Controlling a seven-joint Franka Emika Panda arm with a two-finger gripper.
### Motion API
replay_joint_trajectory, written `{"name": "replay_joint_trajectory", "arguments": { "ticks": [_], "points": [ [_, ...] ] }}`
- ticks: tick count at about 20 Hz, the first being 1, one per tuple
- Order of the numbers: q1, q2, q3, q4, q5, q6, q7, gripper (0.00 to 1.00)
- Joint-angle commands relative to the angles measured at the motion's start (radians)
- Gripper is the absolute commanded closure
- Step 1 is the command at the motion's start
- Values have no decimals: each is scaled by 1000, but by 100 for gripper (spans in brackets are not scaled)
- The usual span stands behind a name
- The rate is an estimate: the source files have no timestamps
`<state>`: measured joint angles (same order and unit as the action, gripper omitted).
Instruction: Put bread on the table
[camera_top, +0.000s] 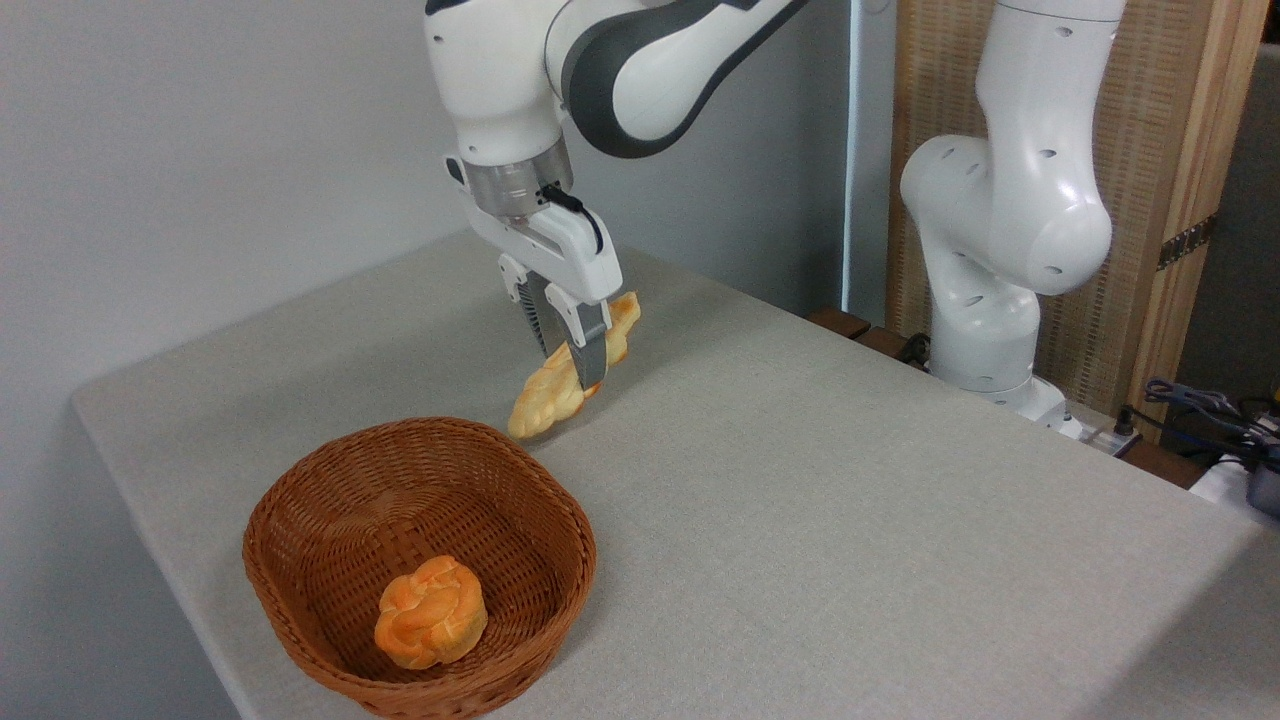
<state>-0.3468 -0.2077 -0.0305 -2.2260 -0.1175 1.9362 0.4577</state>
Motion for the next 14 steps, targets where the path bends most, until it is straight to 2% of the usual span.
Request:
{"name": "replay_joint_trajectory", "arguments": {
  "ticks": [1, 14],
  "points": [
    [-3, 16, 3, 12, -11, -2, -8, 0],
    [-3, 5, -11, 32, -5, 30, -10, 0]
  ]
}}
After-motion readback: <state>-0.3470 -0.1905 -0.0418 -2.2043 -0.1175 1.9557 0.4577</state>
